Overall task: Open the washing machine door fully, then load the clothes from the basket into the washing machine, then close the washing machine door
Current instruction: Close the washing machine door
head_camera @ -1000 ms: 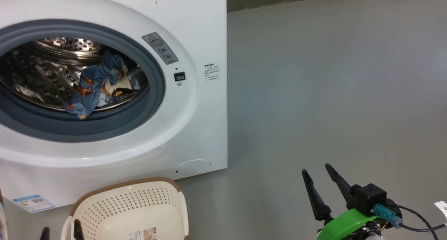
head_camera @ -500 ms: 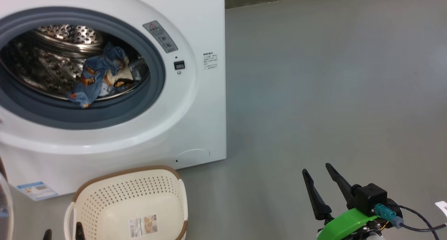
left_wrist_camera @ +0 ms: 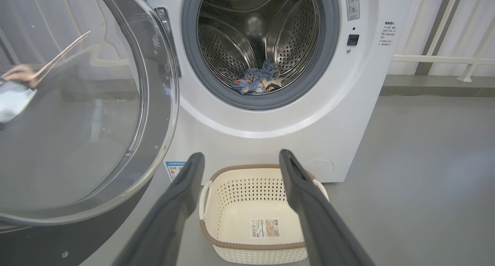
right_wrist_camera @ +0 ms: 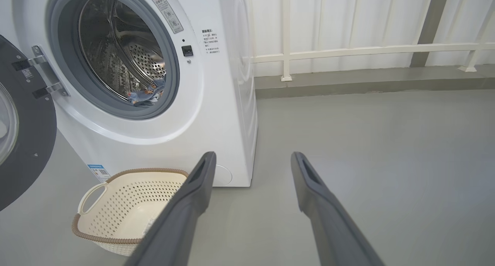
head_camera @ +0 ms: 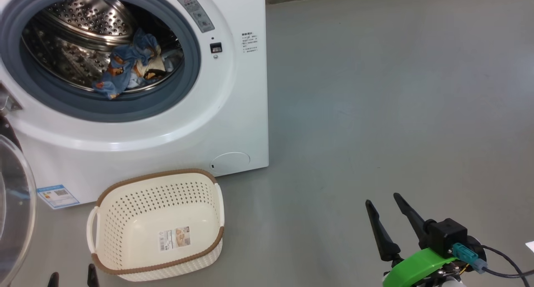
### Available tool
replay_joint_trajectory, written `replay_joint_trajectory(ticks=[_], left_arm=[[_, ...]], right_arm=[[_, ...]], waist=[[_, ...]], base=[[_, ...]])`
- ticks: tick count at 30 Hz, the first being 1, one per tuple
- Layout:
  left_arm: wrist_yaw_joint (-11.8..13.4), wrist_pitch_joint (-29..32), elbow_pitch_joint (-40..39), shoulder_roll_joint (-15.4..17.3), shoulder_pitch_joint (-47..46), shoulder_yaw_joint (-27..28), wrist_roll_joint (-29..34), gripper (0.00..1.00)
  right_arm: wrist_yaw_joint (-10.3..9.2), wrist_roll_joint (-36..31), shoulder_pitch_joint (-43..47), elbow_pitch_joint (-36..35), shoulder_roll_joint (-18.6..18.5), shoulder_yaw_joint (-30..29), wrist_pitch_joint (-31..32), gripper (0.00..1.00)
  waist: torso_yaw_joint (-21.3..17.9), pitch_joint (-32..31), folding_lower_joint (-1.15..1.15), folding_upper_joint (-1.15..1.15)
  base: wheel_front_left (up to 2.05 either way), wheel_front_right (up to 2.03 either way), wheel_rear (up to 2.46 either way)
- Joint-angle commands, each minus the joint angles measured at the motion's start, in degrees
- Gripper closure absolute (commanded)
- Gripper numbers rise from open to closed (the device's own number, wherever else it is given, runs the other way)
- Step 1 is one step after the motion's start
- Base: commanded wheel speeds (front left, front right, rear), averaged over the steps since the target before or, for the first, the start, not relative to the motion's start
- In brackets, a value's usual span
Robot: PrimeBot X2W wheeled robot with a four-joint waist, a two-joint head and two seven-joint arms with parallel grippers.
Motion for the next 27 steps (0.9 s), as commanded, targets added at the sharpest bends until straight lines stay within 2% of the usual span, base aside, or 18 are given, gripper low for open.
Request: replay_joint_trajectory(ticks=[1,17,27], left_arm=[[-0.6,-0.7,-1.1,0.3,-2.9,2.1,-0.2,0.00],[-1.1,-0.7,-0.1,0.3,-2.9,1.9,-0.7,0.00],[-0.6,-0.7,0.7,0.3,-3.0,2.0,-0.9,0.00]], right_arm=[[0.09,-1.5,0.4,-1.9,0.2,0.4,-0.7,0.00],[0.09,-3.0,0.8,-2.9,0.2,-0.8,-0.7,0.00],[0.09,-3.7,0.9,-3.0,0.2,-1.1,-0.7,0.00]], waist=[[0.0,-0.2,0.00,0.00],[0.2,-0.1,0.00,0.00],[2.2,-0.2,0.00,0.00]], base=[[-0.55,0.55,0.00],[-0.06,0.06,0.00],[0.00,0.00,0.00]])
